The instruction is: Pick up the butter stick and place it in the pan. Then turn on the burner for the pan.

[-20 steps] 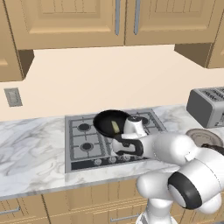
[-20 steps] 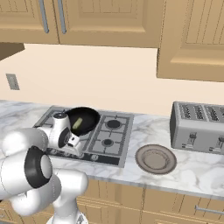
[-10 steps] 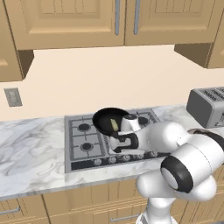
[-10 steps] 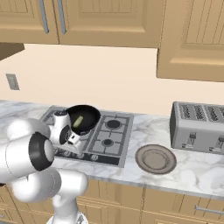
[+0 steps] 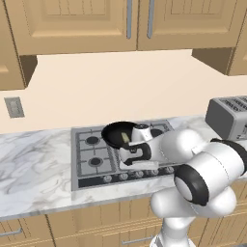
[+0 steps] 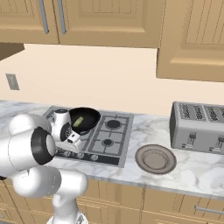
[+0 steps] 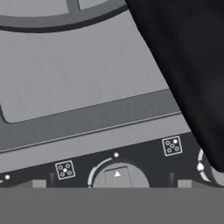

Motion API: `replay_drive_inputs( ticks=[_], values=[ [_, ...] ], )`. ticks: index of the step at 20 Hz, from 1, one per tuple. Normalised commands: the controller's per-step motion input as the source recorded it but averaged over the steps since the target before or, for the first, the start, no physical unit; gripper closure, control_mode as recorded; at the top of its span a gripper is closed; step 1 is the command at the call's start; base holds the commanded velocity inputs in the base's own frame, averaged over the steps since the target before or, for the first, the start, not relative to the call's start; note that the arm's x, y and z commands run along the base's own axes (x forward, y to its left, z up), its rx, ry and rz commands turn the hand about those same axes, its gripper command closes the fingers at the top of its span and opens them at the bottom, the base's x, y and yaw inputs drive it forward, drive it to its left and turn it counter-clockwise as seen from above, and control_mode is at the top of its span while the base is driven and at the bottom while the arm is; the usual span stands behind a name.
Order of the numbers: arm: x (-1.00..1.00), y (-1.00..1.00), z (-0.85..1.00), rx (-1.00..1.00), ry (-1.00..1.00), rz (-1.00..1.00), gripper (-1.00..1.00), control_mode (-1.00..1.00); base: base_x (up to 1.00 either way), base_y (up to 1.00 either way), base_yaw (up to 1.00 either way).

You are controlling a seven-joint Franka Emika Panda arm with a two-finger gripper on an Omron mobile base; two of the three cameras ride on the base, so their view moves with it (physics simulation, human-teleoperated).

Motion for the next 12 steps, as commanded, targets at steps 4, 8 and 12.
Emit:
replay_drive_inputs(
  ticks=[4, 8, 12],
  values=[
    [-0.21, 0.00, 0.00, 0.00, 0.00, 0.00, -1.00, -1.00, 0.00, 0.00, 0.00],
    [-0.19, -0.03, 0.00, 0.00, 0.00, 0.00, -1.00, -1.00, 0.00, 0.00, 0.00],
    [0.00, -0.07, -0.01, 0.00, 0.00, 0.00, -1.00, -1.00, 0.00, 0.00, 0.00]
  ],
)
